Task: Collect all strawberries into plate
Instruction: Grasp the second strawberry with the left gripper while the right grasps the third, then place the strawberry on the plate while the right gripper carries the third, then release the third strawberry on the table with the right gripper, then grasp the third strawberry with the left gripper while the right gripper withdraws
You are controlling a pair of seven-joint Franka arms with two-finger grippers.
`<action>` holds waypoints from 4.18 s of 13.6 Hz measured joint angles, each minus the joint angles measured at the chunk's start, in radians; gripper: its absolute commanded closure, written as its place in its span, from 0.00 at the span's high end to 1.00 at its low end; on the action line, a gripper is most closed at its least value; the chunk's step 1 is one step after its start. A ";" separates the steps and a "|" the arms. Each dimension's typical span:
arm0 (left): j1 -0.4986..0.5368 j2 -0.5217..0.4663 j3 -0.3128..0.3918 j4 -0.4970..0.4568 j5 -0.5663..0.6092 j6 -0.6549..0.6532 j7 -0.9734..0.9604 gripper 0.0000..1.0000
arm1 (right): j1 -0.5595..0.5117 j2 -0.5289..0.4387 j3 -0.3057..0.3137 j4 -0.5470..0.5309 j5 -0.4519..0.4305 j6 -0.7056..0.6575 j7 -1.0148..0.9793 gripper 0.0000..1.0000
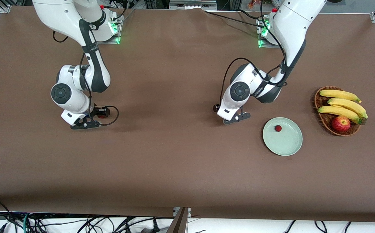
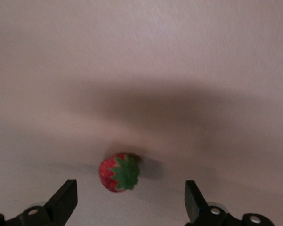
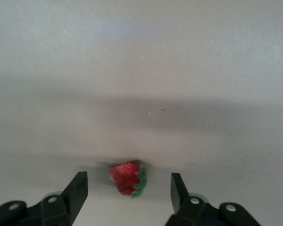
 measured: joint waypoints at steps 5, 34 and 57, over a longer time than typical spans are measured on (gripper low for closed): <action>-0.003 0.006 0.016 -0.031 0.065 0.034 -0.004 0.01 | -0.003 0.008 0.004 -0.031 0.069 0.040 -0.047 0.29; 0.367 0.041 -0.085 0.268 0.152 -0.288 0.794 1.00 | 0.201 0.302 0.223 0.882 0.118 -0.301 1.023 1.00; -0.002 0.186 -0.091 0.255 0.164 0.101 -0.194 0.00 | -0.436 -0.551 0.465 0.391 -0.242 -0.868 0.232 1.00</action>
